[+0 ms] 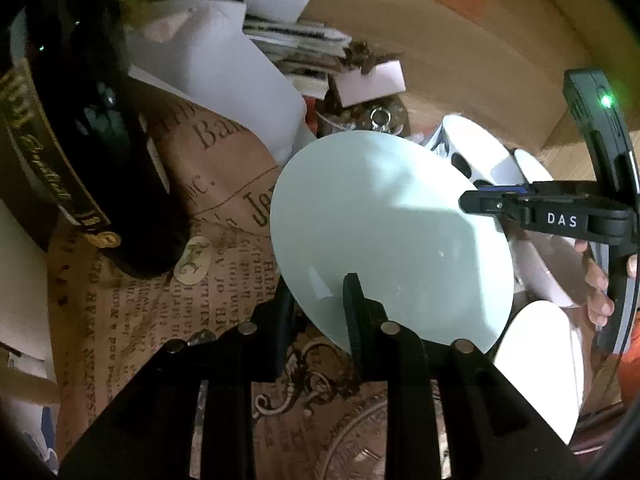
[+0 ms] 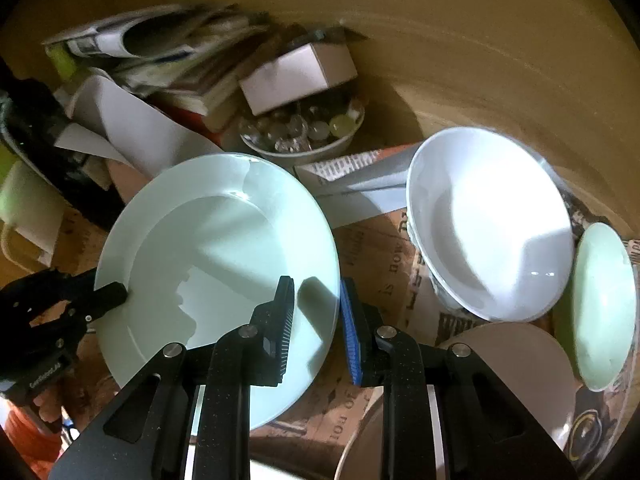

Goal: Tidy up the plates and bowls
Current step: 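Lift the mint green plate with the left tool toward the stacked plates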

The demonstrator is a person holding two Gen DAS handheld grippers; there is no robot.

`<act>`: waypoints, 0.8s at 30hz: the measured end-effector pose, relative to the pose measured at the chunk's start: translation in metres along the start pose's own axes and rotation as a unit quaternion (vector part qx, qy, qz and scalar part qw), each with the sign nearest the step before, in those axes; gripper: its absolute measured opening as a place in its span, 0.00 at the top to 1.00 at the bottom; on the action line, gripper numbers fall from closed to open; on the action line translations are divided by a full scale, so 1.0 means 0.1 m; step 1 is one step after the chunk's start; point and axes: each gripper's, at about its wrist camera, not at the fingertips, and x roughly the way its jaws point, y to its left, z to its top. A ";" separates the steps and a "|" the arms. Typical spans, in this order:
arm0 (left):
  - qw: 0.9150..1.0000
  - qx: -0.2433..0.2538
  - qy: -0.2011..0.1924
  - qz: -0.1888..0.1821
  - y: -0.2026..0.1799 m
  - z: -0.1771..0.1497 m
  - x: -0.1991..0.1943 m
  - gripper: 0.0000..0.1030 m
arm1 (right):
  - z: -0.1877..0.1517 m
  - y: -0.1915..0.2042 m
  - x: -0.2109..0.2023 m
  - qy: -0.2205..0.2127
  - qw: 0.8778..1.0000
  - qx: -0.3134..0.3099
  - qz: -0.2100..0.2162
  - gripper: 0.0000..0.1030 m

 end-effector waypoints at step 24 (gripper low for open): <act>0.997 0.015 -0.079 0.004 -0.23 -0.24 -0.92 0.76 | -0.46 0.24 -0.76 -0.082 0.997 -0.010 0.010 0.80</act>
